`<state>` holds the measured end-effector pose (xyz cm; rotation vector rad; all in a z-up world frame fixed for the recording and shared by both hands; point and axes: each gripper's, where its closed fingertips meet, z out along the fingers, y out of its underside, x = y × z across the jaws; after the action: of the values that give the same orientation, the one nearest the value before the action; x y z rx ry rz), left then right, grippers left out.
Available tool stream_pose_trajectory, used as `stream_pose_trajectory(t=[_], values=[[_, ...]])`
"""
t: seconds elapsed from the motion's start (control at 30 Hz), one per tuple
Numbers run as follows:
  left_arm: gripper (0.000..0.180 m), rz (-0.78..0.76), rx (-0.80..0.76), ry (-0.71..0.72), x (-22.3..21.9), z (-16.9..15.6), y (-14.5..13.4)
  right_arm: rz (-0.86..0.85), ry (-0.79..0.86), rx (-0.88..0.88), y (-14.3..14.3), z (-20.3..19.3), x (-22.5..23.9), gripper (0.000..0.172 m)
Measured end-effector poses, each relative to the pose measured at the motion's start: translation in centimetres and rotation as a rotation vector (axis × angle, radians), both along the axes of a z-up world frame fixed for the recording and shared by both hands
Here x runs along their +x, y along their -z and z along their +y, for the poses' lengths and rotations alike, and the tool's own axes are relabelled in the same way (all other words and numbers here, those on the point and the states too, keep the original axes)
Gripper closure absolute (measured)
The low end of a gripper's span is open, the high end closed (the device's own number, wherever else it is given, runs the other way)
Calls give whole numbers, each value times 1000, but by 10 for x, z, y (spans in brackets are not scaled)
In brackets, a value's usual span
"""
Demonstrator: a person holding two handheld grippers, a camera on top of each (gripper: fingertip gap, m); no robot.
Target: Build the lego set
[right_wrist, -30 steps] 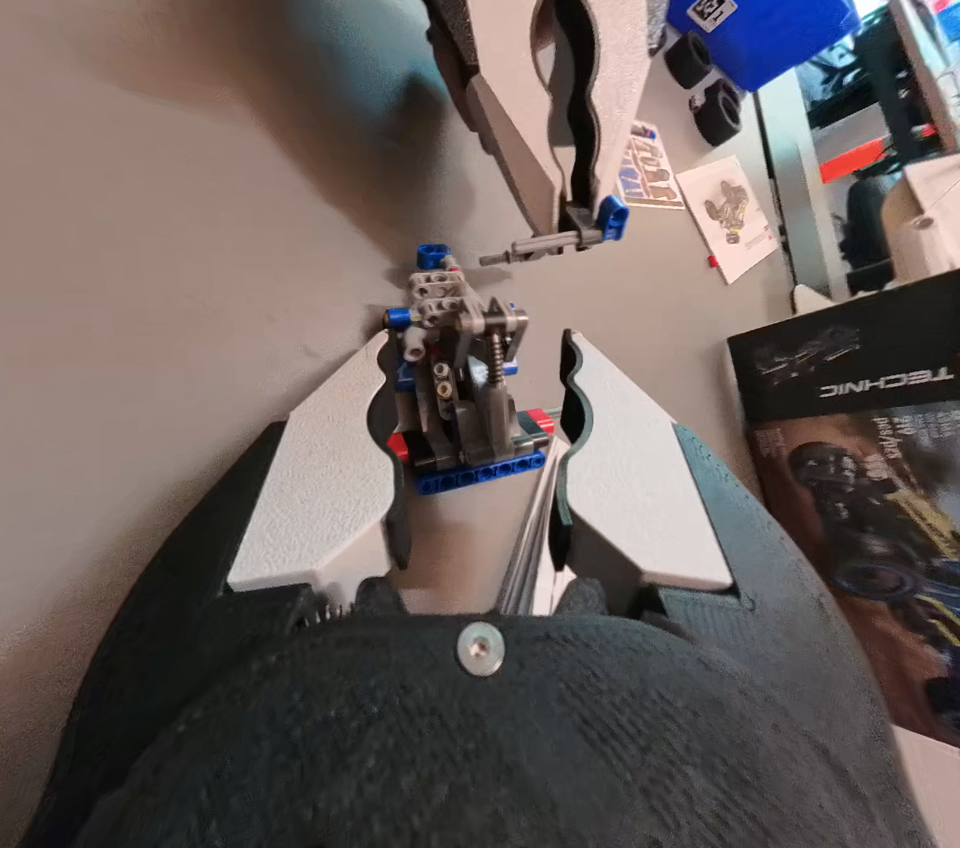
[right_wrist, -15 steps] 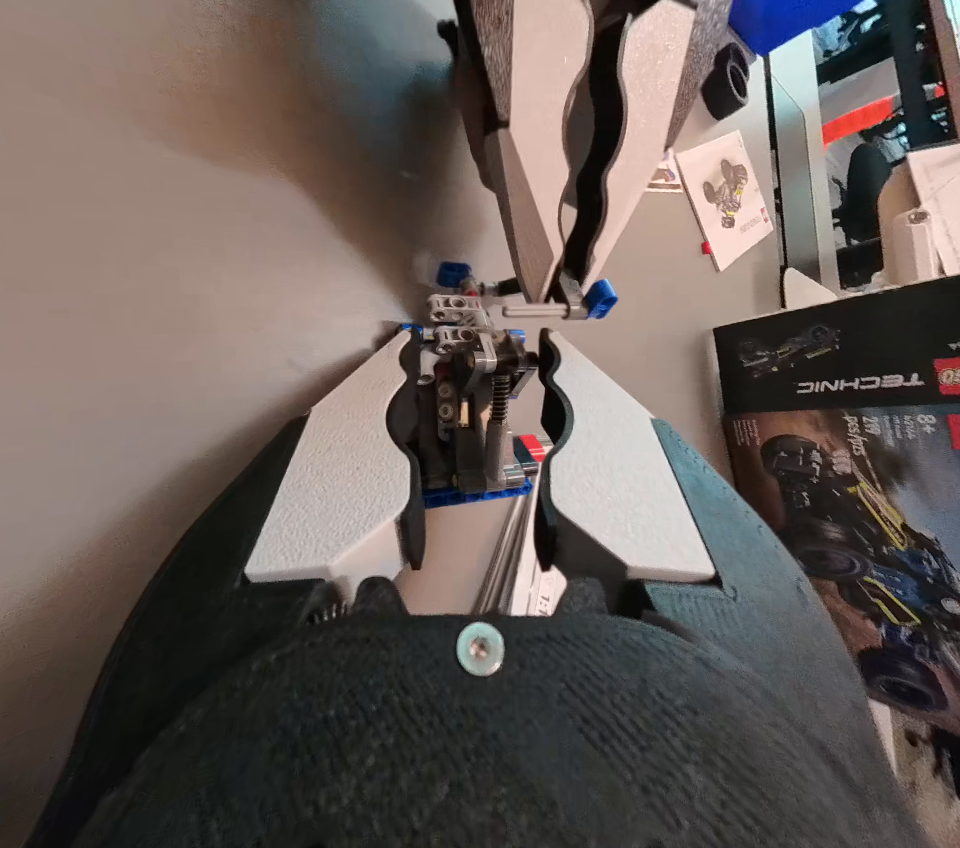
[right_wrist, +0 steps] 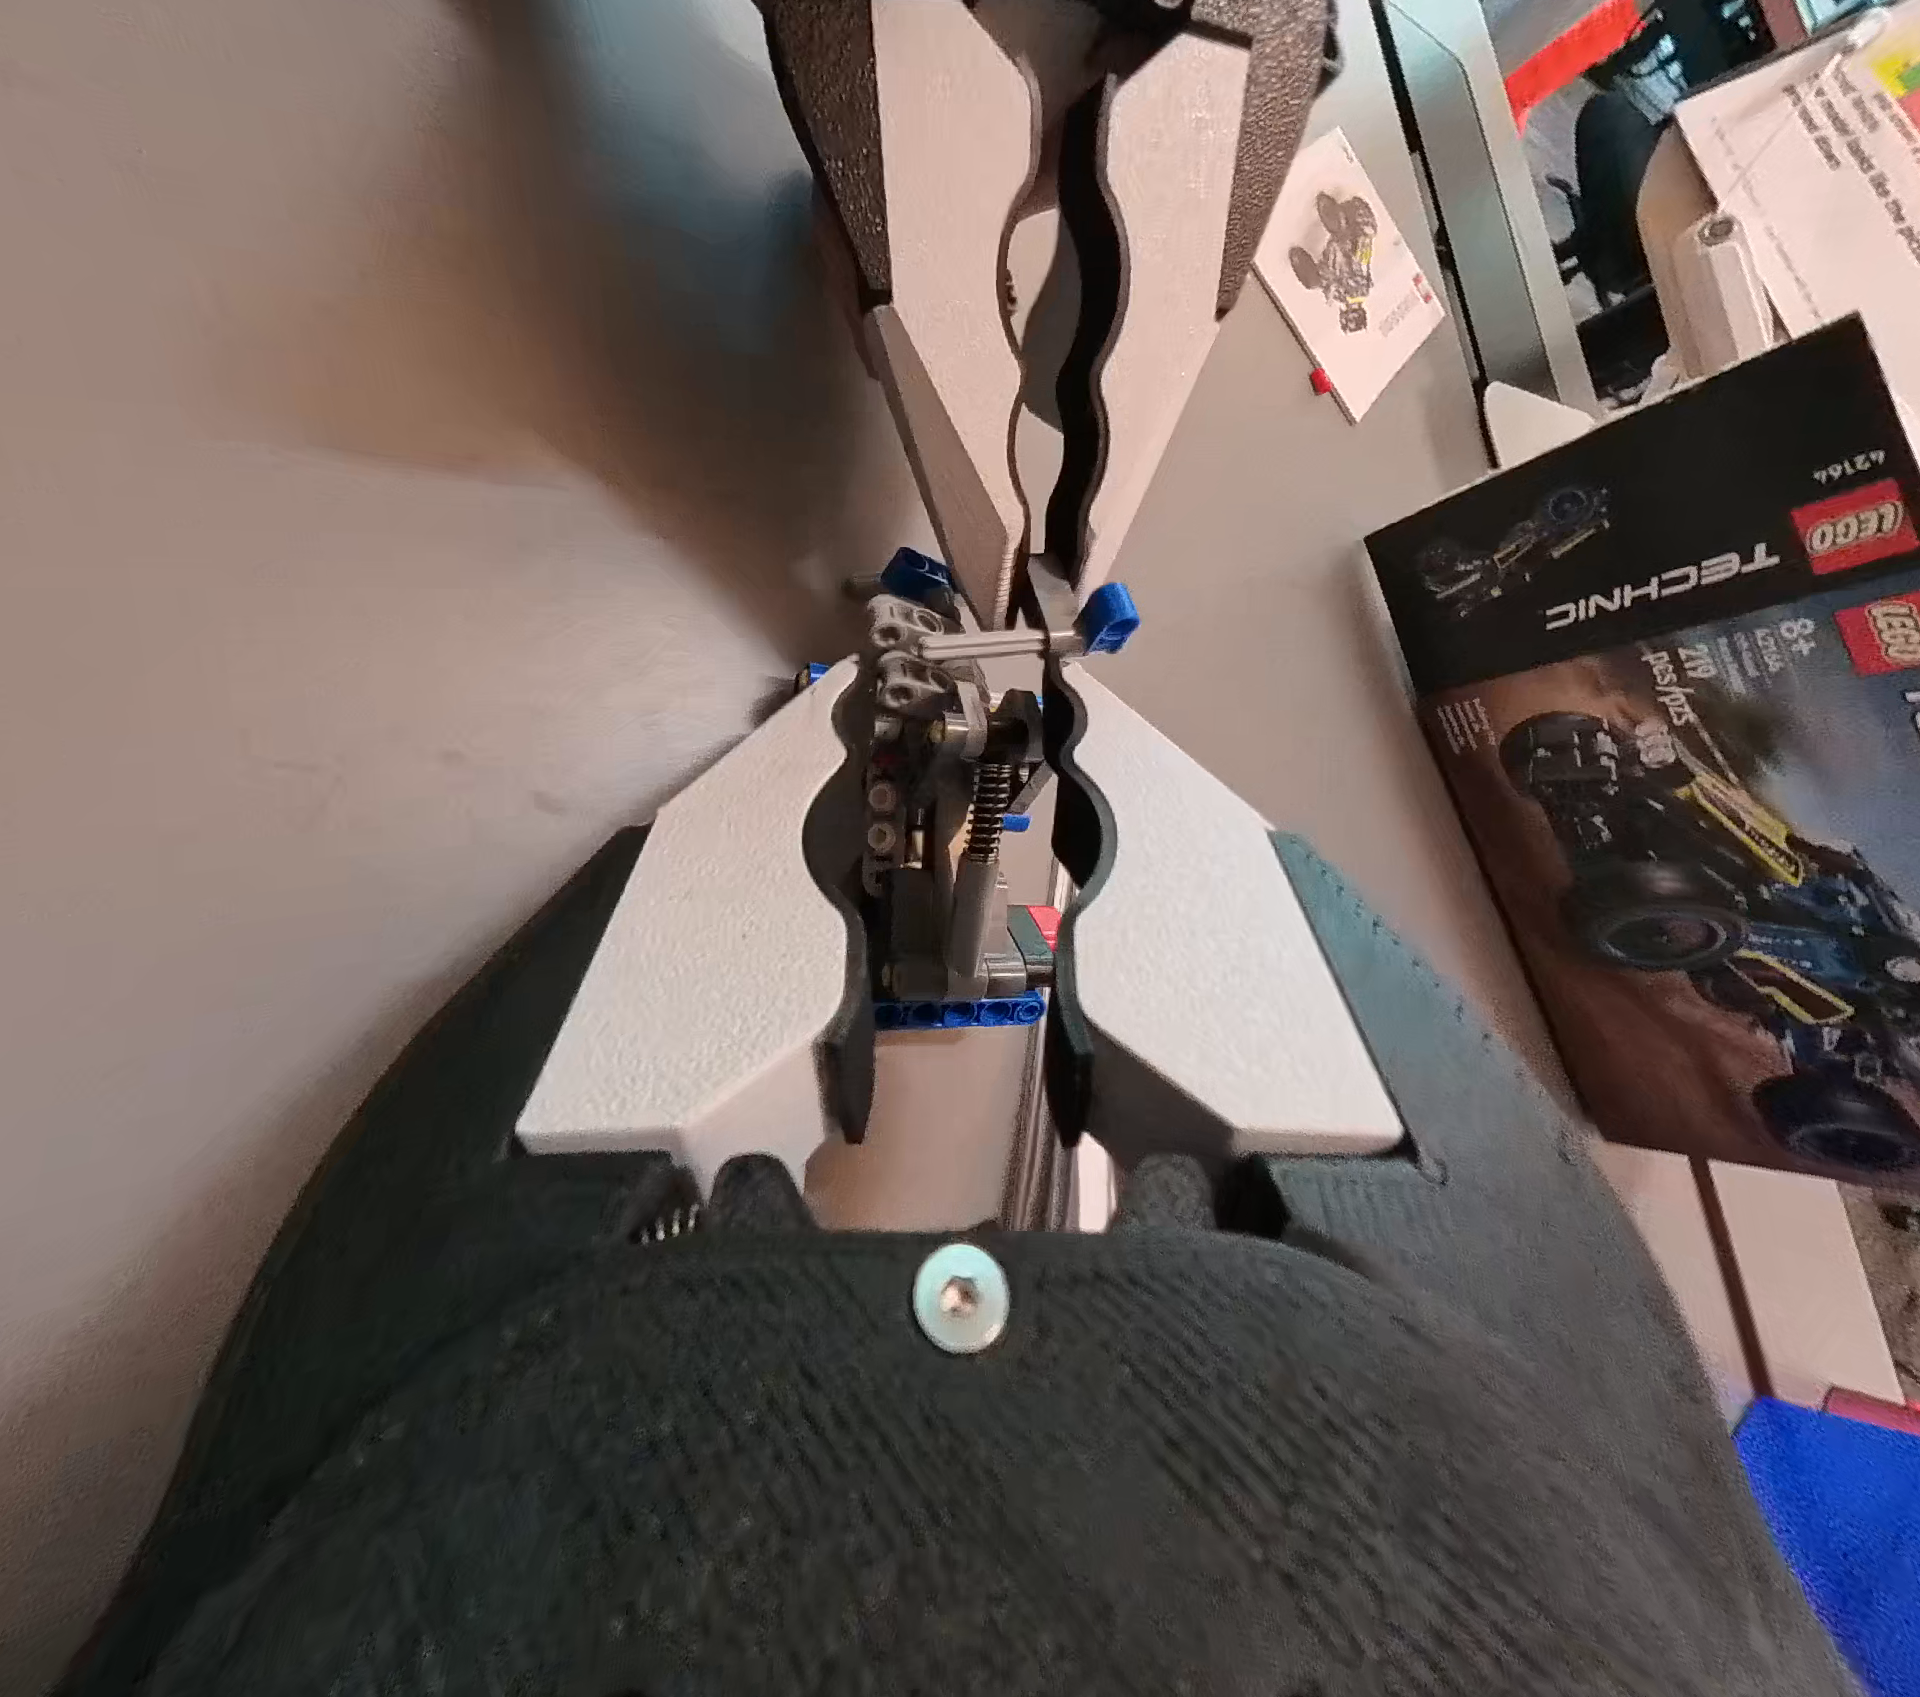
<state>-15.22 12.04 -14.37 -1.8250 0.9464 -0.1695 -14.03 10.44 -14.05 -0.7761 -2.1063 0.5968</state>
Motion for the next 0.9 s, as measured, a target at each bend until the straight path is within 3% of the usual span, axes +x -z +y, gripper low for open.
stream_pose_trajectory(t=[0.33,0.43,0.6,0.9], values=[[176,28,15,68,-12,20,2,50,186,-97,-6,19,-9,123],[176,-20,-99,107,-9,21,8,9,194,-99,0,20,-11,124],[175,-26,-154,169,-6,20,12,-15,211,-174,-1,12,-14,135],[176,19,-8,296,-6,23,3,65,319,-245,0,15,-11,137]])
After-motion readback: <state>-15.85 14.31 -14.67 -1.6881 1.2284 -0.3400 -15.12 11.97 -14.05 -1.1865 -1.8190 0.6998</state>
